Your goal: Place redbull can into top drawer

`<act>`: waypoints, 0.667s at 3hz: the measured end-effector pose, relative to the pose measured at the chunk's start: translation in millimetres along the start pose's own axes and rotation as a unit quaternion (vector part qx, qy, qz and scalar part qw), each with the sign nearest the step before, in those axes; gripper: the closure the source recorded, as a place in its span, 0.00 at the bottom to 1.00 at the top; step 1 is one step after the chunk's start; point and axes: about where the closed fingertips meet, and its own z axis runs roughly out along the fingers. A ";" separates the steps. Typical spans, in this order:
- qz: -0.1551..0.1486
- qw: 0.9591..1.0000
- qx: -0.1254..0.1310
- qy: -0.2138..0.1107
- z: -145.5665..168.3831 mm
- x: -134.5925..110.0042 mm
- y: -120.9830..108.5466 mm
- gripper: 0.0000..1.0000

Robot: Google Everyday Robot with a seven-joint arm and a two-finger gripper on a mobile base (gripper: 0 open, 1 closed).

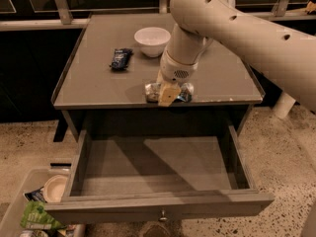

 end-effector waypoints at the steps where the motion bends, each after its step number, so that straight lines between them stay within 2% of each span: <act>1: 0.000 1.000 0.000 0.000 0.0 0.0 0.0 1.00; 2: 0.000 1.000 0.000 0.000 0.0 0.0 0.0 1.00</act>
Offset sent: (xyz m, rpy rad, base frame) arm 0.0000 0.0000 0.0000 0.0000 0.0000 0.0000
